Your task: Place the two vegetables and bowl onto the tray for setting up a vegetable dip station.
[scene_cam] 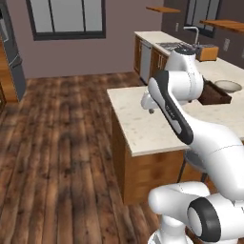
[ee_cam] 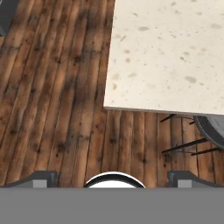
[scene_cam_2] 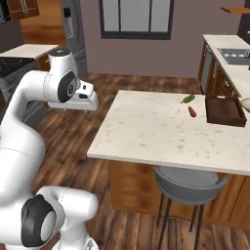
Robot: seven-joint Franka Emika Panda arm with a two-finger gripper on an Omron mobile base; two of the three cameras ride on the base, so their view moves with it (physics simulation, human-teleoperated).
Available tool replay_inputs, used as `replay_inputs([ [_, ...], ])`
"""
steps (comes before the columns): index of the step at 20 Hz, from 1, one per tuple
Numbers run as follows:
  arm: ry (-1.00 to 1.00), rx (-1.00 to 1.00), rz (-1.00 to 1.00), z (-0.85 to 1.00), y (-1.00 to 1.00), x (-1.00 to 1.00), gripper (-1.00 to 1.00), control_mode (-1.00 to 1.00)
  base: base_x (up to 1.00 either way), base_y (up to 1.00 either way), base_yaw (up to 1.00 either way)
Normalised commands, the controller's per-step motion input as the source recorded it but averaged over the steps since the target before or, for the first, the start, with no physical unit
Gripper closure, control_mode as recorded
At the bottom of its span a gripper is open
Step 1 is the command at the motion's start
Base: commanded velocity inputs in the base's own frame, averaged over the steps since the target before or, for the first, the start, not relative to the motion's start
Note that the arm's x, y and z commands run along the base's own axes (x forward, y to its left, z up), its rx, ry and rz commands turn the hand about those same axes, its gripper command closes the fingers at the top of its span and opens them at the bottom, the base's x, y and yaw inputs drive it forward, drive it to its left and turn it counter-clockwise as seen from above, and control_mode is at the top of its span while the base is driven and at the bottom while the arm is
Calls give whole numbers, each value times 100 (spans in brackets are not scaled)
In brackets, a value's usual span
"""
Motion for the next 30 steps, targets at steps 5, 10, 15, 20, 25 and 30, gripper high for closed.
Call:
replay_inputs([
  [5,0,0,0,0,0,0,-100,100,-16,54,0],
  [10,0,0,0,0,0,0,-100,100,-9,55,0],
  [15,0,0,0,0,0,0,-100,100,-4,62,0],
  [20,0,0,0,0,0,0,-100,100,0,62,4],
  [25,0,0,0,0,0,0,-100,100,14,56,8],
  [30,0,0,0,0,0,0,-100,100,44,36,8],
])
